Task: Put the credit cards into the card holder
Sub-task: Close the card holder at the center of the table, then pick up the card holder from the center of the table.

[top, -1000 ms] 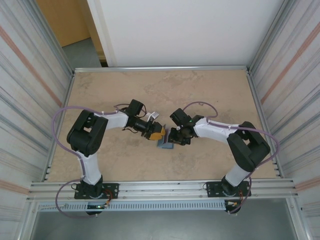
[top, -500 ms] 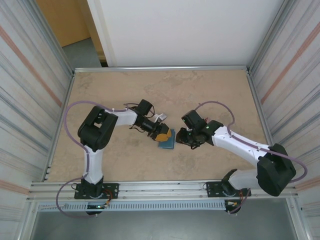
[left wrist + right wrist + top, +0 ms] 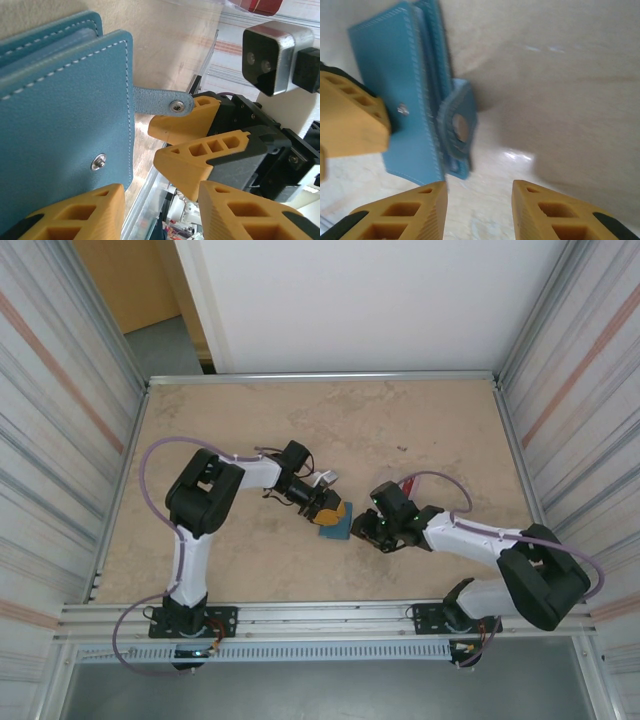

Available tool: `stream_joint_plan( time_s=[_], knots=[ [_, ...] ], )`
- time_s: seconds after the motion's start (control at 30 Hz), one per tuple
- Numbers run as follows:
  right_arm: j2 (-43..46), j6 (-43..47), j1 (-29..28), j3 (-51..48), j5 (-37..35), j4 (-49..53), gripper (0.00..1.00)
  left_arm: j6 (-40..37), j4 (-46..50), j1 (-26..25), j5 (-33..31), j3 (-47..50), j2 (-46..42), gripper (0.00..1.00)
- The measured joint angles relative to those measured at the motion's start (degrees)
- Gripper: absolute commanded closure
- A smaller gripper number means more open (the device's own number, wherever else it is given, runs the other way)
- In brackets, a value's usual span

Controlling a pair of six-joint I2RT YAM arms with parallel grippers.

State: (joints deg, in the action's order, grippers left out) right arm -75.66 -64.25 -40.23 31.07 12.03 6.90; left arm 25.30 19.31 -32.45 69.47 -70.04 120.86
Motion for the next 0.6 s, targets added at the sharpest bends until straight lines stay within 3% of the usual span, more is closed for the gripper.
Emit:
stream_joint_plan(
  time_s=[0.27, 0.6],
  knots=[
    [-4.39, -5.05, -0.98, -0.39, 0.59, -9.84, 0.63, 0.02, 0.15, 0.42, 1.44, -0.35, 0.98, 0.58],
    [-5.97, -7.63, -1.55, -0.87, 0.02, -10.34, 0.63, 0.02, 0.15, 0.57, 1.68, -0.35, 1.22, 0.59]
  ],
)
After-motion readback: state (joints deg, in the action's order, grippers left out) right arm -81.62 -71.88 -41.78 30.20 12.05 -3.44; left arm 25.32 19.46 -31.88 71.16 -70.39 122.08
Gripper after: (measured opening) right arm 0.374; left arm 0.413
